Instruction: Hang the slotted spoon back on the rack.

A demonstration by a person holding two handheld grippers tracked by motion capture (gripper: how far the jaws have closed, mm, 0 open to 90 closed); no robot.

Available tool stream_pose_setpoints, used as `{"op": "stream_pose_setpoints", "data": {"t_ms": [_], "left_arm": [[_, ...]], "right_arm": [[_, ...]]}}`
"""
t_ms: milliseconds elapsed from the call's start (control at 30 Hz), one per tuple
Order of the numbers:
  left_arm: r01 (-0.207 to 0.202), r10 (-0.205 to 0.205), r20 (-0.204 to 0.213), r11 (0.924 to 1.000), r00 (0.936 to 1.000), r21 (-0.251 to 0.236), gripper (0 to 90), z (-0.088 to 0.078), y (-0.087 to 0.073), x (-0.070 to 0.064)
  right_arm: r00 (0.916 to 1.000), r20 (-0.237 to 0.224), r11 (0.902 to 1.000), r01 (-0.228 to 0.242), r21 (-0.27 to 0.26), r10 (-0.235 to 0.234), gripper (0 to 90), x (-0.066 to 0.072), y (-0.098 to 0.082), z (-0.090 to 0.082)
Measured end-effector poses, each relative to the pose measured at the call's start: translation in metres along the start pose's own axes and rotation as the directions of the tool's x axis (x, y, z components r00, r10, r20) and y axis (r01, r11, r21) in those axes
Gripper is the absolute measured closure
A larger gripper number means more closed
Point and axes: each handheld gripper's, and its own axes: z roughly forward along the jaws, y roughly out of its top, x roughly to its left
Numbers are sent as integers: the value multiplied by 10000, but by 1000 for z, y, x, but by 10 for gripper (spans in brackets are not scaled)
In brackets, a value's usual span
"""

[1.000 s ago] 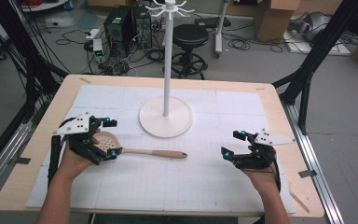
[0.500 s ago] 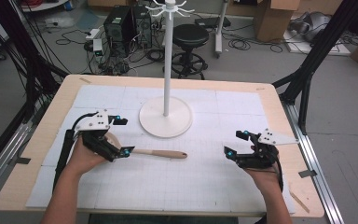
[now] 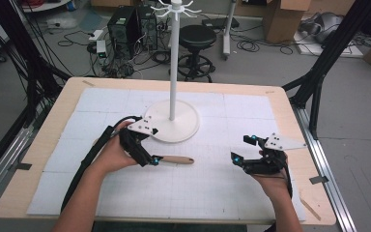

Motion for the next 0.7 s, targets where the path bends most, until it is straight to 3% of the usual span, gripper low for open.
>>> {"op": "stream_pose_setpoints", "data": {"t_ms": [67,167,267,433,567,633,700], "left_arm": [[-133,132,16,9989,9999,458,47,6,1,1],[22,-39,188,9957,9998,922,233,15,0,3],[-110,56,373,9894,9993,1448,271,23,-2,3],[-318,276,200,9665,9994,2547,314,36,-6,3],[-240,184,207,9475,9996,3188,385,42,-8,4],[-186,82,306,9341,9995,3566,465,45,-8,5],[-163,-1,446,9303,9990,3664,521,46,-6,6]], "right_arm": [[10000,-35,10000,37,-16,-37,172,0,0,1],[10000,-52,10000,70,-14,-70,172,1,1,1],[9999,-38,9999,145,12,-145,172,1,1,1],[9999,-36,9999,123,45,-123,172,0,1,2],[9998,-57,9998,172,76,-172,172,1,1,2],[9998,-55,9998,180,91,-179,172,1,1,3],[9998,-68,9998,179,133,-178,172,1,1,3]]}}
